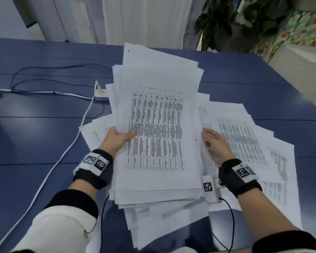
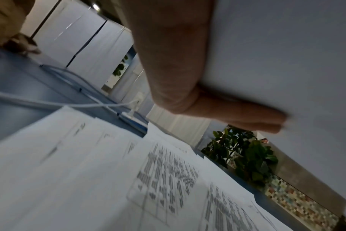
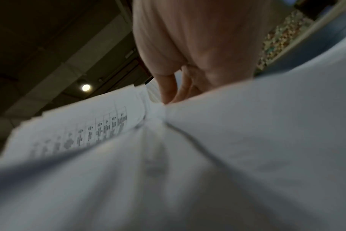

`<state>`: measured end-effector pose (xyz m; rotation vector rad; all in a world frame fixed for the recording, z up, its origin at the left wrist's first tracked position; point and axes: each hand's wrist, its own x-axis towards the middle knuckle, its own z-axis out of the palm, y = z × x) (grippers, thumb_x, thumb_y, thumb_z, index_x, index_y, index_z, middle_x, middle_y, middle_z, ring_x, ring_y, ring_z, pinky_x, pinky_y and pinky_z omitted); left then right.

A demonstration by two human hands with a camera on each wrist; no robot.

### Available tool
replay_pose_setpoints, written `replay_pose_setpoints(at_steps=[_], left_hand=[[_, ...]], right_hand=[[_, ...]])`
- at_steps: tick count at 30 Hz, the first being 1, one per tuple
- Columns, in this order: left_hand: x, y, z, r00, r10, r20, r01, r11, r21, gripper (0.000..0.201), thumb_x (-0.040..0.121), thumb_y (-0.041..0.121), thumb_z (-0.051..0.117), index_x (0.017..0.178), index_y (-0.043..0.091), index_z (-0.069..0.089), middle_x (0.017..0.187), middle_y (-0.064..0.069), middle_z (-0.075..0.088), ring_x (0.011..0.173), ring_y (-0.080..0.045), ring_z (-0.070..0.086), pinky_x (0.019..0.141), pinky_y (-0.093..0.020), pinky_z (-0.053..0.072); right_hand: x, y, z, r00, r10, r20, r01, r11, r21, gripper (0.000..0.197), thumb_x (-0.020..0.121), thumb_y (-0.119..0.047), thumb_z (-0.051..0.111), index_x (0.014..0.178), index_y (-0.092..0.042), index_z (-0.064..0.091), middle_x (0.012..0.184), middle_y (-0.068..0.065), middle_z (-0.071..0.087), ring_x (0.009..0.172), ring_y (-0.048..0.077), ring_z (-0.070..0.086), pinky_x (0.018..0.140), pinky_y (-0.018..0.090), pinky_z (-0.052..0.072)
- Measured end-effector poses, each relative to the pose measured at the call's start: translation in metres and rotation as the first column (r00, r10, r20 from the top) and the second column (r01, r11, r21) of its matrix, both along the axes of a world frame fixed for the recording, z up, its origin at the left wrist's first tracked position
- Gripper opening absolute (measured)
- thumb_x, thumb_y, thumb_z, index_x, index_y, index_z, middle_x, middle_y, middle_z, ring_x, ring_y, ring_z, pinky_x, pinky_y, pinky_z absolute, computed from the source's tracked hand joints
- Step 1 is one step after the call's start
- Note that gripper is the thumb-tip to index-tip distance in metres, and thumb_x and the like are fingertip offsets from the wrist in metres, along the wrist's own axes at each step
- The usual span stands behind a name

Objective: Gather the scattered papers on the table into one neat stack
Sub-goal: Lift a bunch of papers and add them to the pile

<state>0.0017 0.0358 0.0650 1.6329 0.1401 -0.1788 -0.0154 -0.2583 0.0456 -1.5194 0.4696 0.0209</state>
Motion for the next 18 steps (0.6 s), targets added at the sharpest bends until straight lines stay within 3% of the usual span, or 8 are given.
replay_pose_setpoints(at_steps=[1, 3, 5, 7, 10, 12, 14, 18], left_hand=[[0.002, -0.005, -0.001, 1.0, -0.002, -0.021, 0.002, 1.0, -0.012, 0.027, 0.087, 0.006, 0.06, 0.113, 0.002, 0.058, 0.088, 0.004, 0.064, 0.065, 0.01, 0.064, 0.073, -0.012, 0.051], [0.001, -0.022, -0.005, 0.996, -0.012, -0.089, 0.011, 1.0, -0.008, 0.026, 0.087, 0.008, 0.06, 0.112, 0.004, 0.057, 0.091, 0.004, 0.063, 0.081, -0.004, 0.066, 0.09, -0.025, 0.045], [-0.002, -0.038, -0.018, 0.987, -0.006, -0.16, 0.009, 1.0, 0.019, 0.025, 0.087, 0.011, 0.062, 0.109, 0.008, 0.051, 0.099, 0.001, 0.058, 0.095, -0.015, 0.057, 0.091, -0.027, 0.038], [-0.005, -0.052, -0.034, 0.97, -0.003, -0.244, 0.011, 0.999, 0.032, 0.039, 0.084, 0.015, 0.066, 0.117, 0.005, 0.048, 0.112, -0.005, 0.058, 0.107, -0.021, 0.055, 0.097, -0.032, 0.038], [-0.01, -0.071, -0.05, 0.948, -0.018, -0.319, 0.031, 0.999, 0.036, 0.047, 0.083, 0.018, 0.066, 0.124, 0.003, 0.05, 0.119, -0.008, 0.061, 0.112, -0.023, 0.056, 0.104, -0.037, 0.036], [-0.012, -0.081, -0.056, 0.936, -0.018, -0.353, 0.039, 0.998, 0.054, 0.049, 0.083, 0.02, 0.067, 0.126, 0.002, 0.051, 0.121, -0.011, 0.062, 0.115, -0.027, 0.056, 0.107, -0.041, 0.036], [-0.011, -0.093, -0.058, 0.926, -0.026, -0.375, 0.049, 0.998, 0.05, 0.05, 0.083, 0.021, 0.066, 0.127, 0.001, 0.051, 0.122, -0.013, 0.062, 0.116, -0.029, 0.056, 0.108, -0.042, 0.036], [-0.004, -0.114, -0.059, 0.919, -0.04, -0.393, 0.053, 0.998, 0.023, 0.052, 0.08, 0.027, 0.069, 0.123, 0.005, 0.051, 0.124, -0.006, 0.058, 0.112, -0.02, 0.053, 0.104, -0.035, 0.033]], right_hand=[[0.002, -0.01, -0.002, 1.0, -0.018, -0.012, 0.017, 0.998, -0.068, 0.026, 0.093, -0.011, 0.052, 0.118, -0.005, 0.057, 0.096, 0.004, 0.062, 0.079, 0.015, 0.056, 0.074, 0.025, 0.047], [0.004, -0.037, -0.011, 0.996, -0.017, -0.083, -0.01, 0.951, -0.308, 0.031, 0.095, -0.013, 0.05, 0.123, -0.002, 0.055, 0.108, 0.007, 0.062, 0.098, 0.023, 0.058, 0.088, 0.032, 0.045], [0.004, -0.072, -0.026, 0.979, -0.02, -0.201, -0.096, 0.83, -0.549, 0.039, 0.093, -0.013, 0.052, 0.131, -0.003, 0.048, 0.131, 0.011, 0.053, 0.118, 0.029, 0.052, 0.1, 0.036, 0.039], [0.002, -0.111, -0.039, 0.939, -0.082, -0.333, -0.179, 0.712, -0.679, 0.057, 0.087, -0.018, 0.06, 0.139, -0.005, 0.039, 0.145, 0.016, 0.039, 0.126, 0.034, 0.045, 0.106, 0.038, 0.036], [-0.006, -0.158, -0.05, 0.831, -0.249, -0.497, -0.298, 0.556, -0.776, 0.092, 0.078, -0.043, 0.068, 0.148, -0.015, 0.017, 0.155, 0.022, 0.007, 0.143, 0.037, 0.008, 0.115, 0.053, 0.013], [-0.01, -0.173, -0.053, 0.781, -0.312, -0.542, -0.314, 0.554, -0.771, 0.111, 0.07, -0.059, 0.069, 0.15, -0.018, 0.003, 0.155, 0.024, -0.006, 0.144, 0.037, -0.008, 0.115, 0.058, 0.005], [-0.011, -0.177, -0.051, 0.759, -0.3, -0.578, -0.322, 0.598, -0.734, 0.122, 0.063, -0.066, 0.07, 0.15, -0.018, -0.001, 0.155, 0.024, -0.009, 0.143, 0.039, -0.008, 0.113, 0.06, 0.008], [-0.008, -0.151, -0.045, 0.799, -0.166, -0.578, -0.386, 0.596, -0.704, 0.104, 0.066, -0.059, 0.073, 0.143, -0.017, 0.018, 0.153, 0.02, 0.006, 0.142, 0.039, 0.004, 0.11, 0.057, 0.014]])
